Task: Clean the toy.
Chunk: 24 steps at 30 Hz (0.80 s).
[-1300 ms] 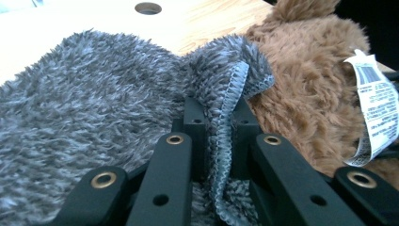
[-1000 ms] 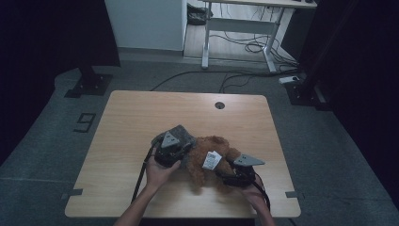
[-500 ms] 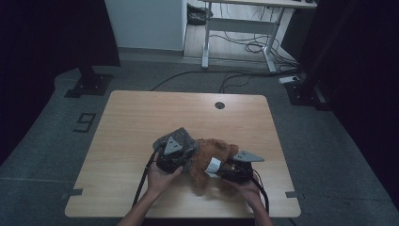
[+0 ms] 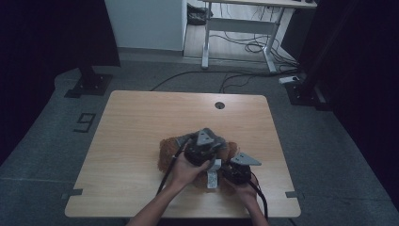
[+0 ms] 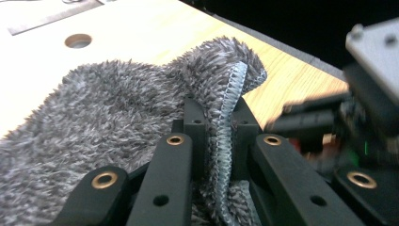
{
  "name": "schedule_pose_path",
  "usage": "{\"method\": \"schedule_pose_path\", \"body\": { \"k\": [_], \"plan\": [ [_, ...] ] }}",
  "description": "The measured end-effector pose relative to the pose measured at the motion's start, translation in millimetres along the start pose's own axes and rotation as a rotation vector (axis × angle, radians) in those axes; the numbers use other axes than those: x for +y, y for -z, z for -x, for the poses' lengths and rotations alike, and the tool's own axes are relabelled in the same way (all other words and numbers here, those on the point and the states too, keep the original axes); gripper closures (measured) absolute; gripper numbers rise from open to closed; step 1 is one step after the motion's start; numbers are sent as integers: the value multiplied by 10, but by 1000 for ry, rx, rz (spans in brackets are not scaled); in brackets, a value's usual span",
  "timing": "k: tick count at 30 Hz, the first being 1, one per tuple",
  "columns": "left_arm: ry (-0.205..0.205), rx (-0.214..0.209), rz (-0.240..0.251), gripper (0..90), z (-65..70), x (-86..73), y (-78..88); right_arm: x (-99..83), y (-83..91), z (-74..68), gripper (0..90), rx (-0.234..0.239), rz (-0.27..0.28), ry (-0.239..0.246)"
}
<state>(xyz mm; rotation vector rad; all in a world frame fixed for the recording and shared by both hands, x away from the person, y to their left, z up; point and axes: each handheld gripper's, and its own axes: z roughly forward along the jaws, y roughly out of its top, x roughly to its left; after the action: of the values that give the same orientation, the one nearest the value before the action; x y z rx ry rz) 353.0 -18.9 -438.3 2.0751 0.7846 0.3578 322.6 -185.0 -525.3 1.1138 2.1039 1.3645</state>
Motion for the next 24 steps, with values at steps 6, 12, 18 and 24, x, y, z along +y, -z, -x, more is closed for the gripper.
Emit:
{"method": "schedule_pose_path", "body": {
  "k": [6,12,18,24],
  "plan": [
    [-17,27,-23,810,51,-65,-163,-51,18,24,690,-2,1,-10],
    [11,109,-19,812,-158,-146,57,-56,14,16,696,-7,8,-9],
    [81,177,-19,813,-565,-322,348,-78,23,29,698,-8,13,-20],
    [180,226,39,813,-978,-566,728,-86,25,2,697,-12,20,-18]
  ]
}}
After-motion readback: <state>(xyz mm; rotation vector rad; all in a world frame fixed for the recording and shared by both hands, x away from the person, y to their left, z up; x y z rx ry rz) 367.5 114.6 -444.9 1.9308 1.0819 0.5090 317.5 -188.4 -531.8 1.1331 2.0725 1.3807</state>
